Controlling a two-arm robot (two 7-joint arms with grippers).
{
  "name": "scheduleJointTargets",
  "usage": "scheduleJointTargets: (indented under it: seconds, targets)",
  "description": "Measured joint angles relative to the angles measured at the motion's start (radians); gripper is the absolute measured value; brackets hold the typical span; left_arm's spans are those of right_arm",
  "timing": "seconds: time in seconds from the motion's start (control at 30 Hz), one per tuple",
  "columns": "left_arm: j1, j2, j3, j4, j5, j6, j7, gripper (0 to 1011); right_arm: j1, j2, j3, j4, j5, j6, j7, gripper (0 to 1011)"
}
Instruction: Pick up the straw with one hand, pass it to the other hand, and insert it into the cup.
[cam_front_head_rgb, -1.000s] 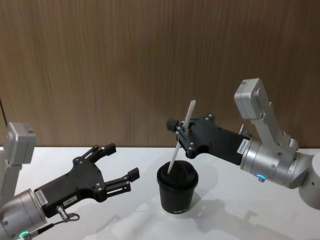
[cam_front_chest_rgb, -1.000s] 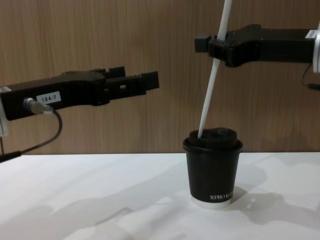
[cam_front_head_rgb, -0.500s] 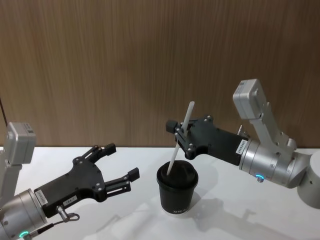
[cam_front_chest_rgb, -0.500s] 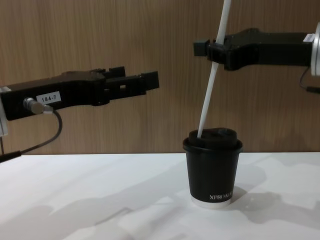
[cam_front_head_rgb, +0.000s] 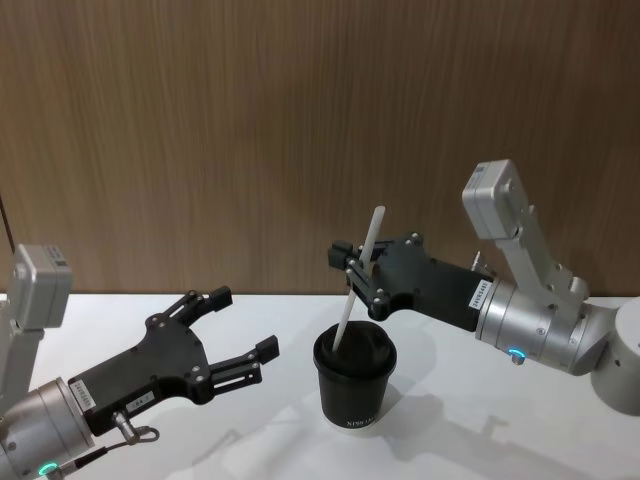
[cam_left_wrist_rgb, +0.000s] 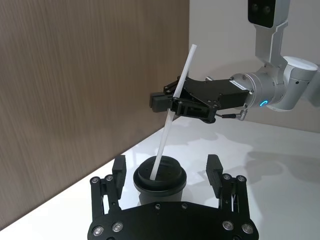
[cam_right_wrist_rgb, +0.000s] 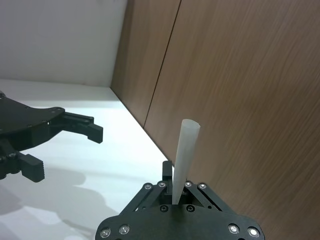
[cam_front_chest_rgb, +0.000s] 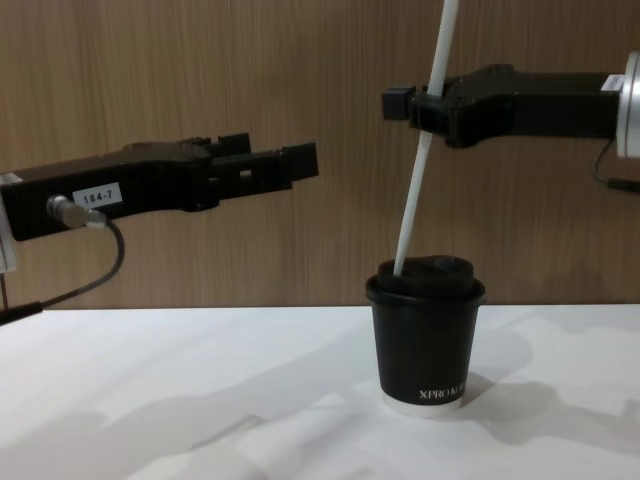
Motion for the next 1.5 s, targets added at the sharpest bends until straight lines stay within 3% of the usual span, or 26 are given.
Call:
scheduleJointTargets:
  seconds: [0.3, 0.4, 0.53, 0.87, 1.1, 1.5]
  targets:
    - [0.000, 0.000, 0.000, 0.000, 0.000, 0.000, 0.000, 1000, 0.004, -0.001, -0.003, 0.009, 0.000, -0.005, 0.003, 265]
    - [0.000, 0.000, 0.000, 0.000, 0.000, 0.000, 0.000, 1000, 0.005, -0.002, -0.003, 0.011, 0.000, -0.006, 0.004, 406]
    - [0.000, 0.000, 0.000, 0.000, 0.000, 0.000, 0.000, 1000, 0.006, -0.002, -0.004, 0.013, 0.000, -0.007, 0.005, 490]
    - [0.000, 0.000, 0.000, 0.000, 0.000, 0.000, 0.000, 1000, 0.006, -0.003, -0.004, 0.015, 0.000, -0.008, 0.006, 823]
    - [0.000, 0.000, 0.000, 0.000, 0.000, 0.000, 0.000, 1000, -0.002, -0.006, 0.006, 0.006, -0.003, 0.009, -0.027, 998]
    - [-0.003, 0.000, 0.002, 0.001, 0.001, 0.000, 0.001, 1000, -0.039, -0.019, 0.044, -0.028, -0.024, 0.062, -0.148, 1001]
